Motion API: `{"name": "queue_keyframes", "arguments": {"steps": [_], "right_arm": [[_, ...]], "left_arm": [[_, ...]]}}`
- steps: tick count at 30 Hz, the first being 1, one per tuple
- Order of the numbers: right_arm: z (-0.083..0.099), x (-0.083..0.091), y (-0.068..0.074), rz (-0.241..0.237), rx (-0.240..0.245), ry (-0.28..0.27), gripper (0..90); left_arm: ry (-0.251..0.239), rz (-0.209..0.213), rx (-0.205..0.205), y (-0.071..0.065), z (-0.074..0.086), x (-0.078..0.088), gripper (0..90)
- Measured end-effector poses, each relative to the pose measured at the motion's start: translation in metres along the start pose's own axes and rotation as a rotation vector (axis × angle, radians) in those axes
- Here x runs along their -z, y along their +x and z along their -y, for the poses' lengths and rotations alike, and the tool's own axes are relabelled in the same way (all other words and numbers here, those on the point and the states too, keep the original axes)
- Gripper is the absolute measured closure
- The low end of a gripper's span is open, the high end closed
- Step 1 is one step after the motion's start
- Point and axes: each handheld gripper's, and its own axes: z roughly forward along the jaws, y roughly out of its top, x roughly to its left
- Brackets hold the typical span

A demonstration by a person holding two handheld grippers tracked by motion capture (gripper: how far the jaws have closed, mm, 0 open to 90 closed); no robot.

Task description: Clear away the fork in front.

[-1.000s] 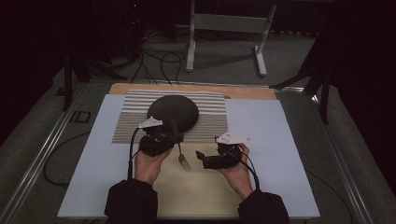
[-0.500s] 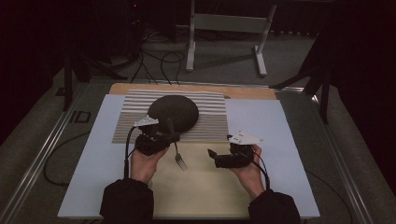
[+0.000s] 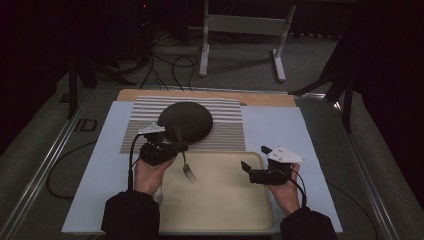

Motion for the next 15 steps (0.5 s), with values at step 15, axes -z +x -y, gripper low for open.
{"name": "queue_keyframes", "arguments": {"steps": [15], "right_arm": [[0.025,0.022,-0.019,0.066,-0.044,-0.064,8.0]], "left_arm": [[0.011,-0.01,-0.001,0.006,0.0,0.01,87.0]]}}
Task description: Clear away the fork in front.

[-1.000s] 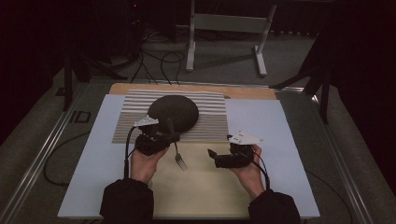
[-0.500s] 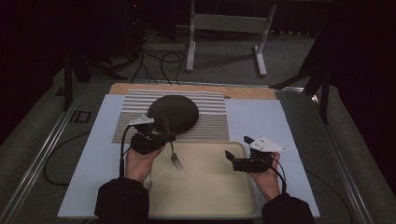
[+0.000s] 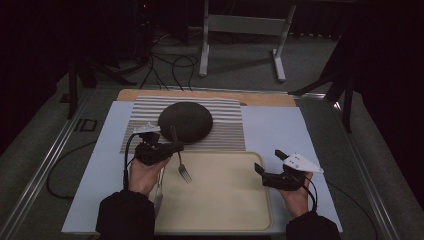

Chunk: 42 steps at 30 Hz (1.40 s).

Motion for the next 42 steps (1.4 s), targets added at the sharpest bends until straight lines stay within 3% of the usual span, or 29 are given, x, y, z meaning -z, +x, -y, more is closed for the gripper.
{"name": "queue_keyframes", "arguments": {"steps": [11,20,42], "right_arm": [[0.004,0.005,-0.005,0.011,-0.007,-0.036,8.1],[0.005,0.005,-0.006,0.012,-0.009,-0.03,8.2],[0.006,0.006,-0.008,0.013,-0.025,-0.032,8.6]], "left_arm": [[0.035,0.015,-0.009,0.006,0.004,0.006,86.9],[0.059,0.017,-0.014,0.007,0.007,0.008,86.9],[0.102,0.026,0.022,0.014,0.025,0.004,86.9]]}}
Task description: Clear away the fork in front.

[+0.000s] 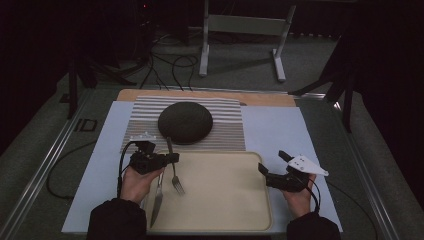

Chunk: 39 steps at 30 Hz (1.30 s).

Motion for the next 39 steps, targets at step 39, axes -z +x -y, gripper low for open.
{"name": "queue_keyframes", "arguments": {"steps": [39], "right_arm": [[0.002,-0.002,0.001,-0.006,-0.001,0.017,8.7]], "left_arm": [[0.157,-0.01,0.069,0.015,0.034,-0.031,79.9]]}}
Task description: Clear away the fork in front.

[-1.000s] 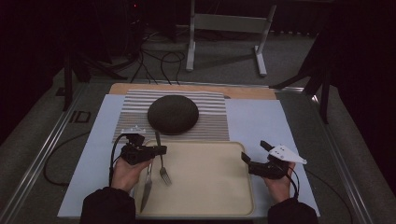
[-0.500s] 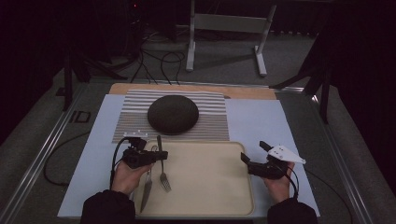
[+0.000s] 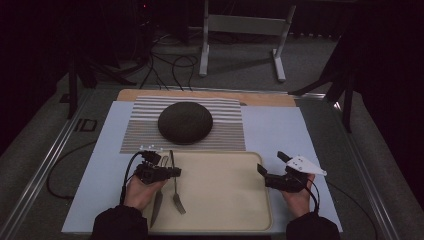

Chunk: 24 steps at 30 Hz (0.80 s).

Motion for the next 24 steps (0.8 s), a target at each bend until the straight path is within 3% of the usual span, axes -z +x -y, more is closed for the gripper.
{"name": "queue_keyframes", "arguments": {"steps": [17,20,21,24], "right_arm": [[0.0,-0.001,0.001,-0.011,0.004,0.005,10.1],[0.0,-0.001,0.001,-0.013,0.005,0.005,10.1],[0.0,-0.001,0.001,-0.013,0.005,0.005,10.1],[0.0,-0.001,0.001,-0.013,0.004,0.004,10.1]], "left_arm": [[0.024,-0.019,0.078,0.012,0.009,-0.009,77.4],[0.017,-0.038,0.09,0.013,0.009,-0.009,59.7],[0.0,-0.049,0.093,0.014,0.01,-0.008,59.7],[-0.021,-0.064,0.084,0.012,0.009,-0.004,40.7]]}}
